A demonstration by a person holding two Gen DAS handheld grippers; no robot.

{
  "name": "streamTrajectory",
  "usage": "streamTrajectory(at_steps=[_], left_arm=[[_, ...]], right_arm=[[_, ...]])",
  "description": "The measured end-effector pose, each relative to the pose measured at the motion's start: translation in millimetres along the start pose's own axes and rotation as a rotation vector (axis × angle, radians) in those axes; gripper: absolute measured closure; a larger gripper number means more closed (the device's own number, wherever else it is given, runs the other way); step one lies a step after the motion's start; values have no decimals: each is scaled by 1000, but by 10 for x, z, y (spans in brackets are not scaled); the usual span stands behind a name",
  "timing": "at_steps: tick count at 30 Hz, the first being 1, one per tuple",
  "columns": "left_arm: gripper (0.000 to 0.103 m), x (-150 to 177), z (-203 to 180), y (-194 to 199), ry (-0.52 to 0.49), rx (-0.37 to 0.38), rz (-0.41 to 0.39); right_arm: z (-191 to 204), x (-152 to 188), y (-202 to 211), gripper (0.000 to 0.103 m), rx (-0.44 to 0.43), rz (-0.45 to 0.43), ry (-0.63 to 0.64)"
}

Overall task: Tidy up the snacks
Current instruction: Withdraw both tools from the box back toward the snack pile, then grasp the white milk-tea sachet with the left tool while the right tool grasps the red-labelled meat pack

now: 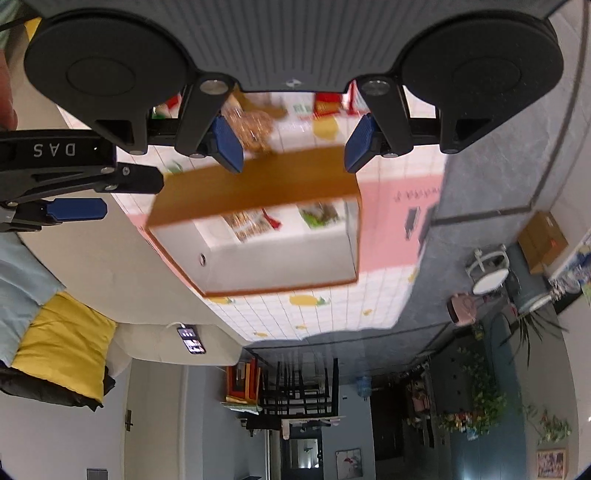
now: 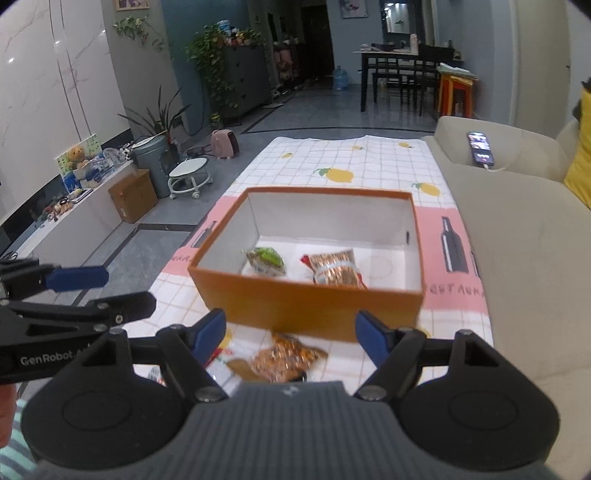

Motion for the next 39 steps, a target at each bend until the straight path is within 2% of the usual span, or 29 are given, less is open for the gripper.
streamTrajectory(at_steps=[8, 14, 20, 24, 27, 33, 39], left_arm=[[29, 517, -25, -22, 67, 75, 126], [29, 881, -47, -197, 64, 96, 251], [29, 1109, -166, -397, -36, 86, 338], [29, 1159, -194, -511, -51, 95, 377], [29, 1193, -197, -568, -58, 85, 400], [29, 1218, -172, -677, -57, 82, 435], [29, 1244, -169, -743, -59, 80, 457]], right_arm=[[14, 660, 153, 28, 39, 7, 0], [41, 1091, -24, 28, 5, 99, 11], [172, 1456, -391, 28, -47, 223, 128], [242, 1595, -576, 28, -63, 267, 208], [247, 1648, -686, 21, -81, 286, 221], [306, 1700, -876, 21, -91, 302, 292], [173, 1618, -947, 21, -52, 308, 219]])
Point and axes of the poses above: each gripper's, at about its wrist camera, not at the fingertips, and y roughly against the way its jaws point, z to its left, x to its underside, the point moved 3 cm from there along -y, roughly the way its jaws point, and after that the axes turned 1 degree about z, right-handed, at the moved point
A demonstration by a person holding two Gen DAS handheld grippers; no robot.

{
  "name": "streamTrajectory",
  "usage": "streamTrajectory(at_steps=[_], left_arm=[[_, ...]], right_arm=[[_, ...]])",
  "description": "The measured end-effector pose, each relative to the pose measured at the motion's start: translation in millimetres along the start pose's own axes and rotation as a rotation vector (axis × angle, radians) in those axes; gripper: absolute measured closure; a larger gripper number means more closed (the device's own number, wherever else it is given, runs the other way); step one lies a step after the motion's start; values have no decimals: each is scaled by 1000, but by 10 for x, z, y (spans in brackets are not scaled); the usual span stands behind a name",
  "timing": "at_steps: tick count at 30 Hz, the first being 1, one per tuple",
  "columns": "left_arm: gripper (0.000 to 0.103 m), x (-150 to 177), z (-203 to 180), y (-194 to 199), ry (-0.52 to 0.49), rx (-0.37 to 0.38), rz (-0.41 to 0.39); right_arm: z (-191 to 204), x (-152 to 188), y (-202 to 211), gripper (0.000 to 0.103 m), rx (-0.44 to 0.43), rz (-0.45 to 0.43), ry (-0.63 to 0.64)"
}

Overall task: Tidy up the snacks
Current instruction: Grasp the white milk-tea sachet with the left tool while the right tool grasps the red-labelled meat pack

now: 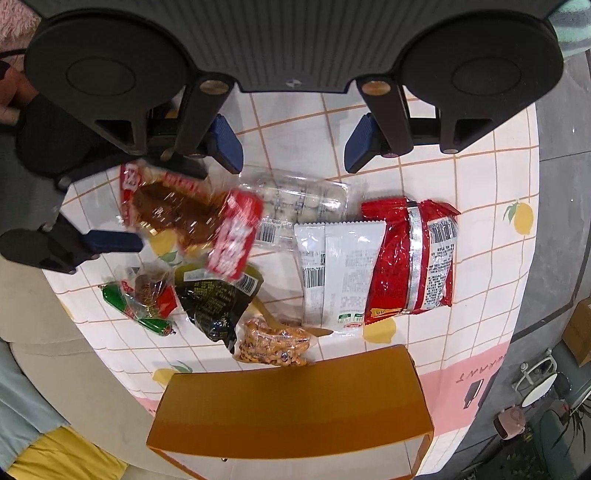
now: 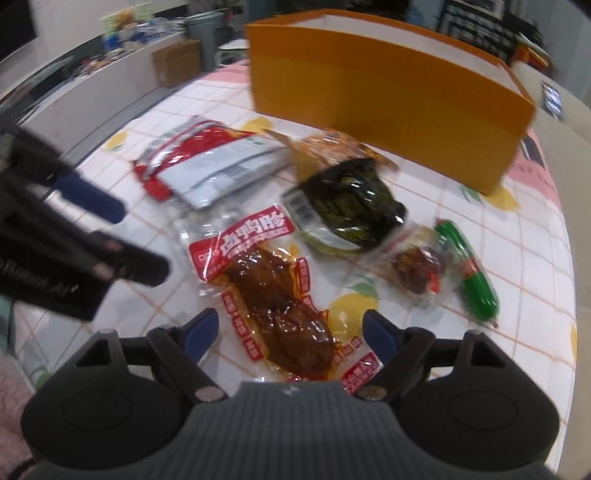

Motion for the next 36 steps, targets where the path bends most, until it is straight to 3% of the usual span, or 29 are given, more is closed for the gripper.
streamTrajectory(at_steps=[4, 8, 11, 12, 13, 14, 18, 19, 23, 29, 32, 34, 36], left_arm=[[29, -1, 12, -30, 4, 2, 5], [29, -30, 23, -14, 3, 9, -26], [29, -77, 13, 19, -41, -40, -76], [29, -96, 11, 15, -58, -60, -87], [29, -113, 12, 8, -73, -79, -92], [29, -131, 13, -4, -91, -98, -99], [29, -184, 27, -55, -135, -125, -117], [28, -194, 42, -52, -123, -113, -124], [21, -291, 140, -50, -29, -48, -141], [21, -390, 166, -132, -18, -76, -139], [20, -419, 194, -196, -10, -80, -126], [20, -441, 218, -248, 7, -73, -116], [20, -450, 255, -286, 31, -56, -109]], right_arm=[[-169, -9, 56, 32, 5, 35, -120], [-275, 9, 106, 36, -29, 68, -247], [-319, -16, 113, 38, -71, 67, -326], [-328, -39, 113, 42, -87, 55, -348], [-328, -78, 122, 53, -97, 36, -357], [-324, -110, 107, 54, -92, 40, -361], [-300, -184, 10, 52, -94, 60, -362], [-294, -188, 3, 44, -96, 62, -357], [-267, -161, 11, 37, -92, 66, -314], [-131, -113, -37, 26, -40, 75, -178], [-74, -113, -59, 27, -6, 64, -131], [-92, -144, -69, 38, 13, 49, -131], [-131, -169, -75, 43, 20, 38, -143]])
Point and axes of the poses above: each gripper's, at about its wrist camera, not at the fingertips, and y roughly against the way its jaws point, z to its left, x to its underside, the point moved 3 cm from there along -y, roughly the way its jaws point, and after that the axes turned 1 degree about z, right-handed, at the moved point
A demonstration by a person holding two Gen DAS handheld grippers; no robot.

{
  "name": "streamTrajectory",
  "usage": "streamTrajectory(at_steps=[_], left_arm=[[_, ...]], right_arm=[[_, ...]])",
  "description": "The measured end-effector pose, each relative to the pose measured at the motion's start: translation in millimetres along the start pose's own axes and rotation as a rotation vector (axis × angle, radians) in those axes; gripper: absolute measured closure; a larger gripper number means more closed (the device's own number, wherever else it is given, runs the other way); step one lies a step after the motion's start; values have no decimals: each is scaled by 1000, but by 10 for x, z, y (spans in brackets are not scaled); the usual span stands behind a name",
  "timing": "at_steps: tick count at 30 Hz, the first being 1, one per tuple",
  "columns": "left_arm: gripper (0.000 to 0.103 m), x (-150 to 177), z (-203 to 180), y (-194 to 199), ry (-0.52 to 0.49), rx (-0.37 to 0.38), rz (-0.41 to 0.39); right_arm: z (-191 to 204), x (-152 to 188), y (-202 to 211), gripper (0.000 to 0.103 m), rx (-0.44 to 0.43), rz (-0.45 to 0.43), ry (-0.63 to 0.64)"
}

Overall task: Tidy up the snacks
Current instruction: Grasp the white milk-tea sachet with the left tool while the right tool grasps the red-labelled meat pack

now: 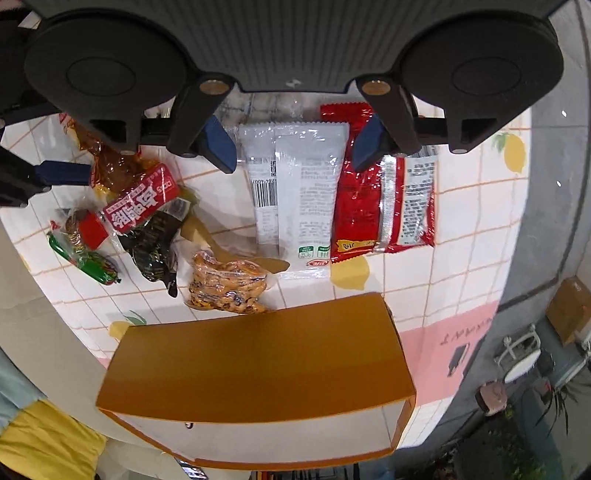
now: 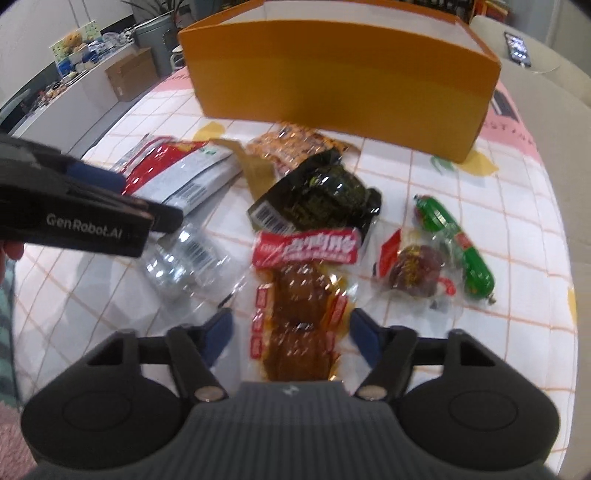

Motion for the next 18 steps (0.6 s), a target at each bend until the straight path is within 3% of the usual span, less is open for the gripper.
streamTrajectory(at_steps=[5, 11, 18], left_arm=[[14, -84, 54, -116, 48, -2, 7], [12, -219, -28, -245, 22, -46, 33], [20, -239, -124, -365, -12, -46, 75]], right_arm=[[-33, -14, -6, 45, -9, -20, -20], [-7, -27, -27, 45, -3, -23, 6], [-41, -36, -36, 45, -16, -26, -9]])
Point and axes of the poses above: each gripper's, at about its wrist camera, not at the fingertips, and y roughly against the way its jaws point, z to its left, x to its underside, the point moved 3 cm from there along -y, roughly the way its jaws point, and after that the axes turned 1 degree about z, right-handed, at the moved point
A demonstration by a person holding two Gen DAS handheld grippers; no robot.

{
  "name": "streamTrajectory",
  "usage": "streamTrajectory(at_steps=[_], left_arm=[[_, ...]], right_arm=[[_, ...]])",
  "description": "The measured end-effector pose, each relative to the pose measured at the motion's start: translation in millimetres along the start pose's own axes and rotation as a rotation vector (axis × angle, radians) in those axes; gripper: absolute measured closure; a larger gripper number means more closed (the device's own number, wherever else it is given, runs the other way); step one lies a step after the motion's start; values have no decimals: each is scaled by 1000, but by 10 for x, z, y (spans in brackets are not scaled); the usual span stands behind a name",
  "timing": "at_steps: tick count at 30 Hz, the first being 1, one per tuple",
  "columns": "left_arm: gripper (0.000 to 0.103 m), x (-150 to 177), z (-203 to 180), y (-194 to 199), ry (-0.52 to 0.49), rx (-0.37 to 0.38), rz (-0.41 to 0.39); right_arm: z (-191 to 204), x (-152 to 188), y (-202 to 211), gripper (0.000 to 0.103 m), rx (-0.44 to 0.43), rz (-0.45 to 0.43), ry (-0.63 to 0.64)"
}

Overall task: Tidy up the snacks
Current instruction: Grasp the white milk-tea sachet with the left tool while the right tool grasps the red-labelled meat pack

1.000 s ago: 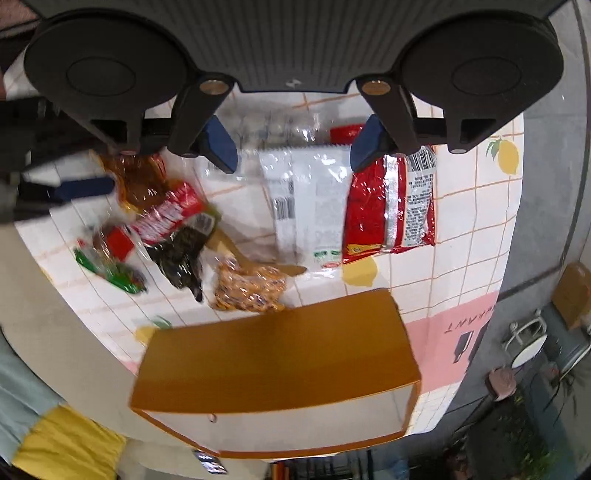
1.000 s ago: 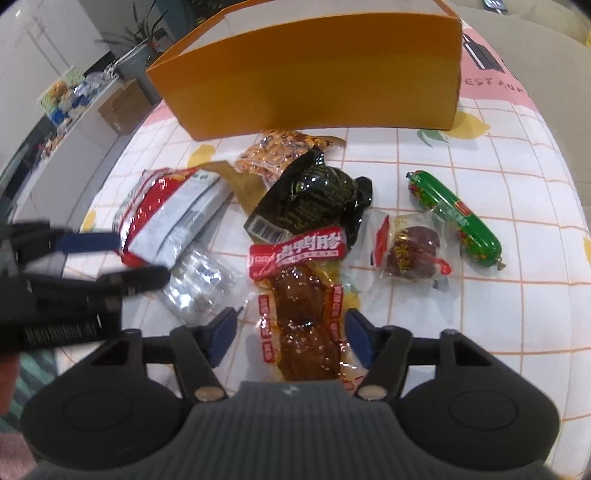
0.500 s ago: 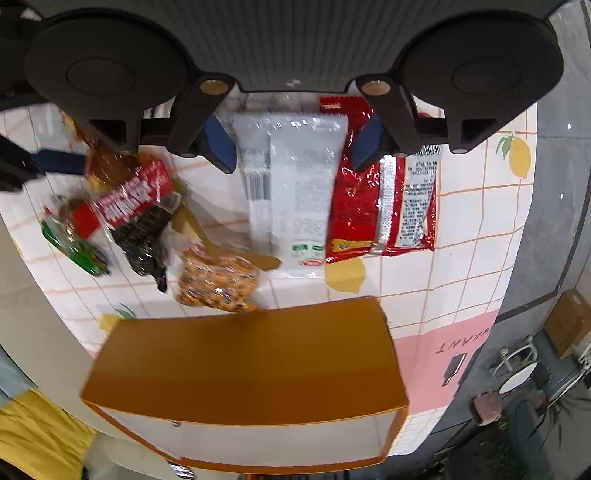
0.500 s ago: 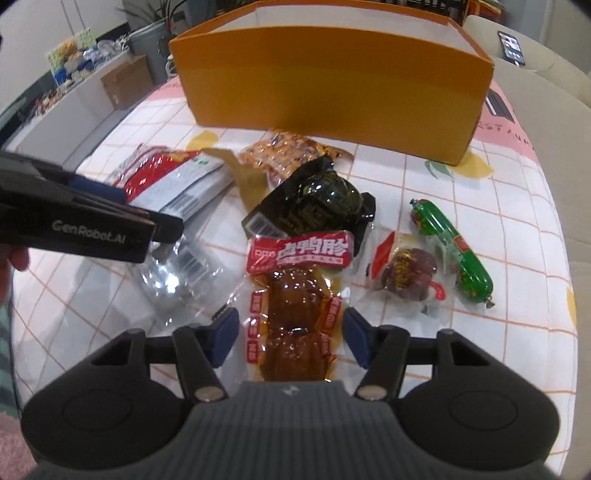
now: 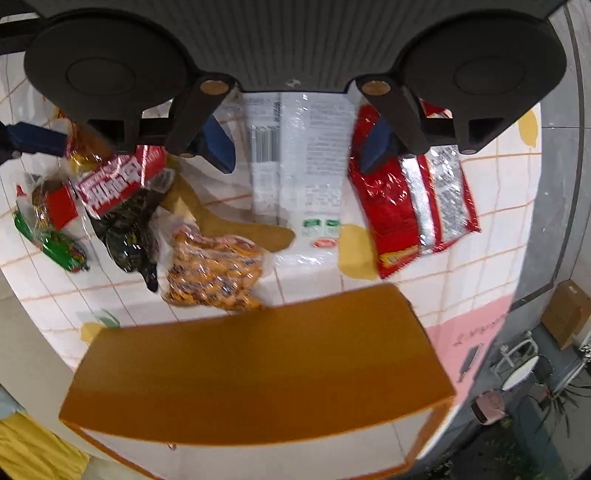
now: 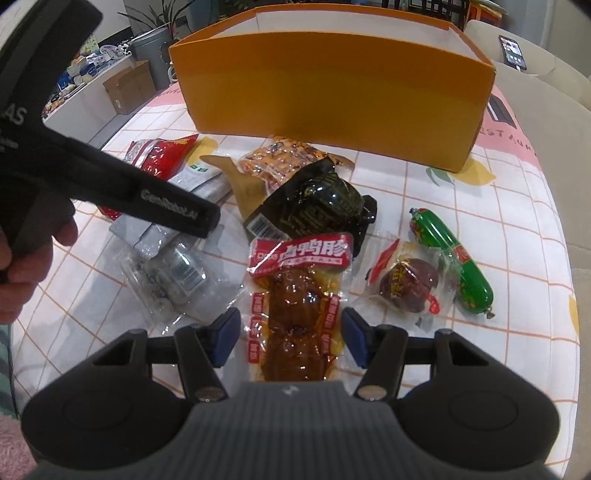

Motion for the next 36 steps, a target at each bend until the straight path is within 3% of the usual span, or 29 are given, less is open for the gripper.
streamTrajectory(at_steps=[4, 7, 11, 13, 18, 36], left_arm=[[23, -5, 37, 45, 67, 84, 18], [24, -11, 70, 24, 79, 82, 15], [22, -103, 39, -75, 56, 18, 4], [37, -132, 10, -78, 47, 30, 2], [45, -78, -8, -46, 62, 37, 3], [48, 314, 102, 581, 150, 73, -74]], right_arm=[[-5, 4, -4, 45, -6, -1, -2], [-16, 9, -5, 45, -8, -2, -5], [-32, 11, -7, 45, -12, -1, -16], [-49, 9, -7, 45, -15, 1, -26], [-74, 3, -2, 46, -20, 7, -43], [-48, 99, 315, 57, -41, -24, -73]])
Point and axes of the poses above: each gripper's, at about its wrist camera, not at the fingertips, and y roughly against the way its jaws point, z to its left, x to its underside, the point moved 3 cm from there along -y, roughly the way its jaws point, and after that the axes turned 1 degree about z, right-handed, at the moved point
